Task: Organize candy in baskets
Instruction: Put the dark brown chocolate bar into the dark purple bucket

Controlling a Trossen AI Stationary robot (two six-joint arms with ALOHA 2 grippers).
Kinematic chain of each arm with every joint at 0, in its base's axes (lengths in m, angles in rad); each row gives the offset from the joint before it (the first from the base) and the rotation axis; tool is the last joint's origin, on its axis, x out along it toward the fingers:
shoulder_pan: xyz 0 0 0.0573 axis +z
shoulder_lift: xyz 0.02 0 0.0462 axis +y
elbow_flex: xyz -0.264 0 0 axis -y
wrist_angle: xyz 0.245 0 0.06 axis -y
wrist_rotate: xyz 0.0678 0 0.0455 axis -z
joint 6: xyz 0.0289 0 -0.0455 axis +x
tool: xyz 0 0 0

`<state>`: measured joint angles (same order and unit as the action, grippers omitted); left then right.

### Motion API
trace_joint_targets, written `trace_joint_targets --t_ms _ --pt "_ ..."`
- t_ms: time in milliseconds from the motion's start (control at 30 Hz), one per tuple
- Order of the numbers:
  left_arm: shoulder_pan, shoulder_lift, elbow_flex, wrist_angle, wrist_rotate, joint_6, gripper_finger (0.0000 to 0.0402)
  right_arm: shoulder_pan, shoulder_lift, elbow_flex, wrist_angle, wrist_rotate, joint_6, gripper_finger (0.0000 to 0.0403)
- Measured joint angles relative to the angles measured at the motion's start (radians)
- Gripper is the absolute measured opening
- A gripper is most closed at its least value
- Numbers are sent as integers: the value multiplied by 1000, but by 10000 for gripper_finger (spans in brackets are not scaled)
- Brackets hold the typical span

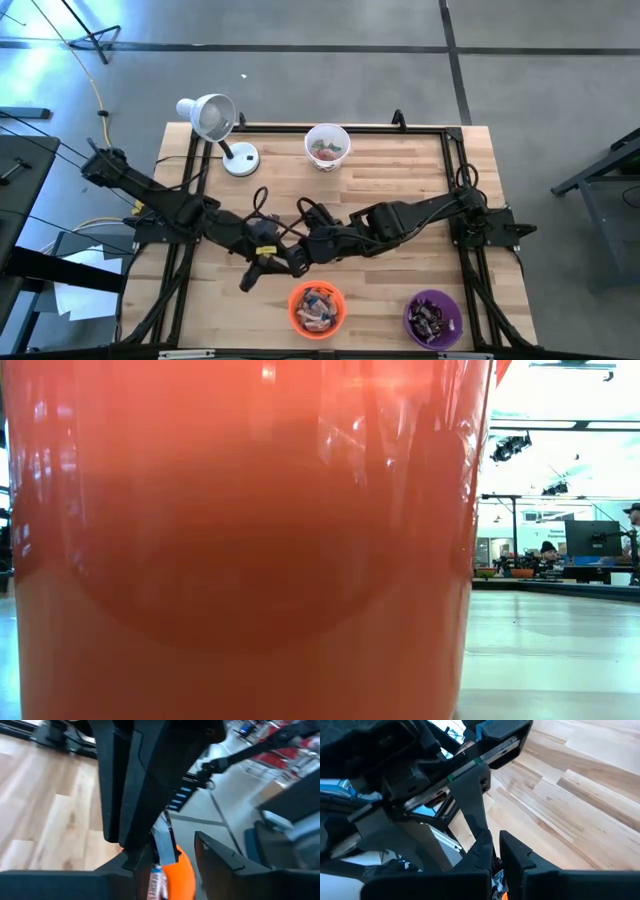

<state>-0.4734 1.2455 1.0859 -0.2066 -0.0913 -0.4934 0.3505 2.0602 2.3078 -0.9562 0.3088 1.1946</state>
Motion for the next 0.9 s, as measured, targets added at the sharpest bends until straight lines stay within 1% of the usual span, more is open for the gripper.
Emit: trace_joint_targets --t_ms 100,200,300,333,433,600,767,900 --pt "19 -15 0 -12 86 -29 136 -3 -1 0 -8 -11 1 5" --pt "29 -42 0 -53 102 -41 138 -9 -1 0 -37 -14 2 5" --pt "35 -84 1 -145 131 -47 138 -17 -9 -2 -110 -4 8 5" --pt "35 -98 1 -169 136 -49 138 -21 -12 -2 -109 -4 10 5" --pt "37 -140 1 -247 118 -57 138 -27 -29 -1 -188 -3 36 5" --pt "35 -209 1 -400 104 -95 138 -10 -63 -1 -253 -5 85 5" --pt "32 -272 0 -591 26 -150 138 53 -116 0 -333 36 181 5" --pt "32 -312 -3 -726 -7 -207 138 137 -156 1 -441 68 323 5"
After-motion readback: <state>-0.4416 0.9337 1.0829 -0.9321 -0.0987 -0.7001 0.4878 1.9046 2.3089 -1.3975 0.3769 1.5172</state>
